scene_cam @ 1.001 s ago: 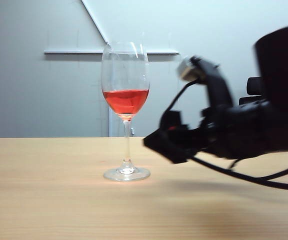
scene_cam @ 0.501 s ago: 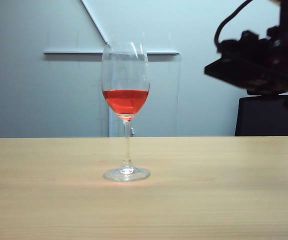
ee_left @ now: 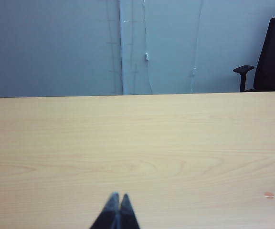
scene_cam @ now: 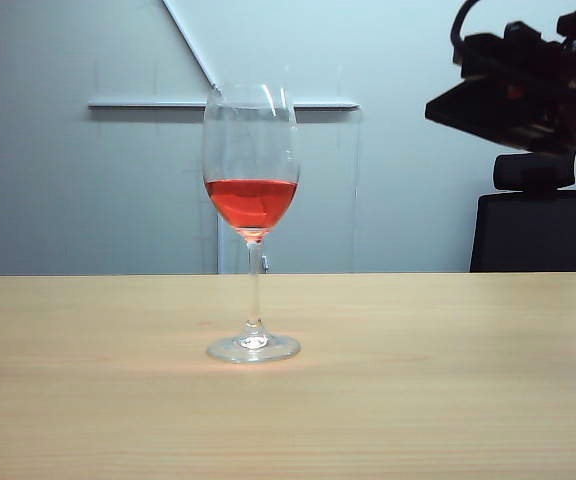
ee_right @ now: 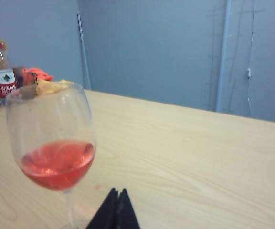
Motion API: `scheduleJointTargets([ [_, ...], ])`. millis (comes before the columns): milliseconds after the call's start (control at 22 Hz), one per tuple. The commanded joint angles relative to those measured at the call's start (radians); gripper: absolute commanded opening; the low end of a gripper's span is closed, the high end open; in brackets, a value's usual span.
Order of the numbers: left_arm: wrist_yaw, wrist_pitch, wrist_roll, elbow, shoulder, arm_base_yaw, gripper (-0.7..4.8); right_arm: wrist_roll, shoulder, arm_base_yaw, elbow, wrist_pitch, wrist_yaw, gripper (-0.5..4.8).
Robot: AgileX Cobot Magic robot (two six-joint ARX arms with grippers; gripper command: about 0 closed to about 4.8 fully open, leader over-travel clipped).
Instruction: Gently pick up the goblet, rotate it counterclockwise for two full turns (viewing from above), and then place it back on the table.
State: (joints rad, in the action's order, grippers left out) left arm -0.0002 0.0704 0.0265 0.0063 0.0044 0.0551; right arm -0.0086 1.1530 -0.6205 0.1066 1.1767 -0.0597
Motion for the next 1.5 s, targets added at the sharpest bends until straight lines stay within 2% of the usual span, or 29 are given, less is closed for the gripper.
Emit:
scheduleJointTargets([
  [46, 0.004, 0.013, 0.000, 0.003, 0.002, 0.001, -0.05, -0.005, -0.003, -0.001, 0.005, -0.018, -0.002, -0.09],
  [137, 0.004, 0.013, 0.000, 0.003, 0.002, 0.001, -0.05, -0.026, -0.003, -0.001, 0.004, -0.035, -0.032, -0.08],
  [228, 0.004, 0.013, 0.000, 0.003, 0.002, 0.001, -0.05, -0.026, -0.007, -0.001, 0.004, -0.037, -0.130, -0.08],
  [319, 0.004, 0.013, 0.000, 0.003, 0.002, 0.001, -0.05, -0.026, -0.043, -0.001, 0.003, -0.077, -0.167, -0.09],
  [410, 0.004, 0.013, 0.000, 0.003, 0.002, 0.001, -0.05, -0.026, -0.139, 0.000, 0.003, -0.210, -0.232, -0.09],
  [455, 0.004, 0.013, 0.000, 0.003, 0.002, 0.001, -0.05, -0.026, -0.243, 0.014, 0.003, -0.373, -0.286, -0.09],
  [546, 0.004, 0.013, 0.000, 0.003, 0.002, 0.001, -0.05, -0.020, -0.417, 0.070, 0.003, -0.631, -0.270, -0.09],
  [592, 0.004, 0.013, 0.000, 0.003, 0.002, 0.001, -0.05, -0.018, -0.533, 0.124, 0.003, -0.770, -0.214, -0.09],
  [637, 0.004, 0.013, 0.000, 0.003, 0.002, 0.001, -0.05, -0.024, -0.592, 0.164, 0.003, -0.822, -0.182, -0.09],
  [865, 0.004, 0.013, 0.000, 0.003, 0.002, 0.001, -0.05, -0.071, -0.763, 0.281, -0.051, -0.858, -0.145, -0.09],
  [956, 0.004, 0.013, 0.000, 0.003, 0.002, 0.001, -0.05, -0.071, -0.842, 0.339, -0.104, -0.859, -0.087, -0.09],
  [1092, 0.004, 0.013, 0.000, 0.003, 0.002, 0.001, -0.05, -0.071, -0.946, 0.436, -0.106, -0.974, 0.004, -0.08],
  [1365, 0.004, 0.013, 0.000, 0.003, 0.002, 0.001, -0.05, -0.078, -1.121, 0.543, -0.106, -1.099, 0.000, -0.08],
  [1502, 0.004, 0.013, 0.000, 0.003, 0.002, 0.001, -0.05, -0.077, -1.154, 0.562, -0.106, -1.128, -0.002, -0.09],
])
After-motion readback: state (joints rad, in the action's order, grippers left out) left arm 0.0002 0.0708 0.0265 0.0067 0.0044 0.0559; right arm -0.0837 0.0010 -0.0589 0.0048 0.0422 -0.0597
